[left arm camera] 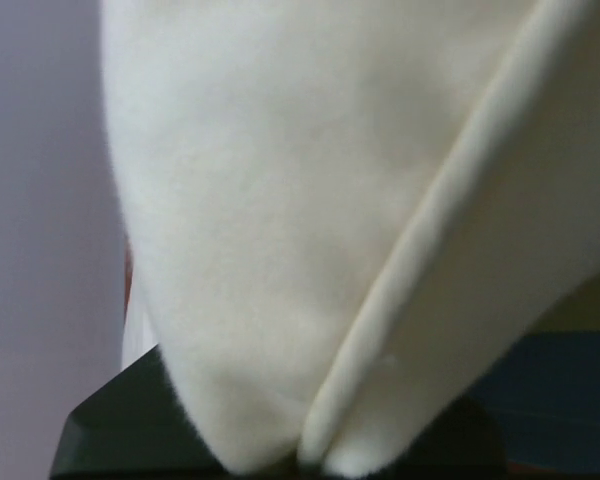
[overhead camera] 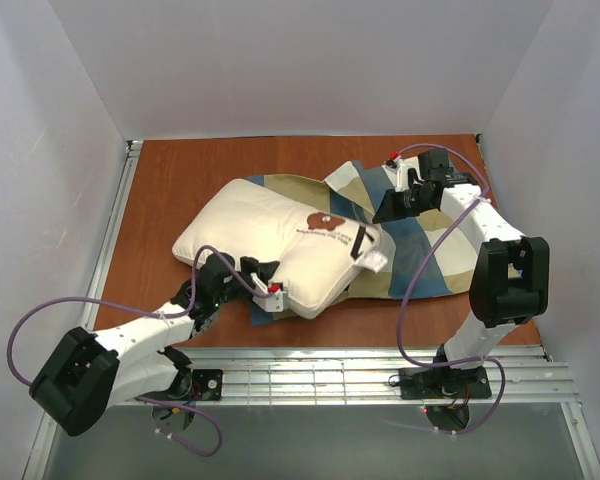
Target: Put the pillow into the pillowcase
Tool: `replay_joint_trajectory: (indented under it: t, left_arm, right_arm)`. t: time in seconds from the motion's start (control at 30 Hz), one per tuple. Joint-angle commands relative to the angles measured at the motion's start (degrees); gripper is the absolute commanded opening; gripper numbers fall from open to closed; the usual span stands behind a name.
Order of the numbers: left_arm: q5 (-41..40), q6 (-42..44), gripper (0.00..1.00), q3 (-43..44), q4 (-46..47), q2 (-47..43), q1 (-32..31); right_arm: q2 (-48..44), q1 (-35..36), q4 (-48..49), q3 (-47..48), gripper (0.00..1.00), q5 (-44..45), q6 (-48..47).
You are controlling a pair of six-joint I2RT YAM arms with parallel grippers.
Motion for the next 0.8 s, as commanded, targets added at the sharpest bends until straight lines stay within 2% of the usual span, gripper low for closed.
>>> replay_joint_trajectory:
  t: [0.0,0.1,0.27,0.43,0.57,0.63,0.77]
  left_arm:
    - [-0.4,6.0,0.00,-3.0,3.4,-0.7,0.0]
    - [-1.6,4.0,0.00,-1.4,3.3,2.3,0.0]
    - [-7.7,-4.1,0.00,10.4,3.8,11.0,0.3]
    - [-8.0,-7.4,0.00,16.2,0.3,14.6,0.3]
    - [-13.8,-13.6,0.00,22.1,0.2,20.3,-0.1]
    - [-17.6,-14.8,0.00,24.7,0.0,23.9,-1.0]
    - [-24.1,-14.2,0.00,28.2,-1.9,31.8,-7.6]
  right_arm:
    - [-2.5,-0.2,0.4,-0.9,0.01,-2.1,0.1]
    - [-4.1,-0.2,0.4,-2.4,0.01,-3.8,-1.2]
    - [-5.5,-0.2,-1.3,-5.1,0.01,-3.1,-4.5]
    - [-5.5,-0.1,-1.6,-5.0,0.01,-3.5,-5.0]
    - [-5.2,0.3,-1.7,-4.1,0.01,-3.8,-4.4]
    - [-4.8,0.6,-1.8,-3.1,0.01,-4.8,-4.0]
    - [-2.3,1.4,-1.6,-0.3,0.01,-5.7,-2.6]
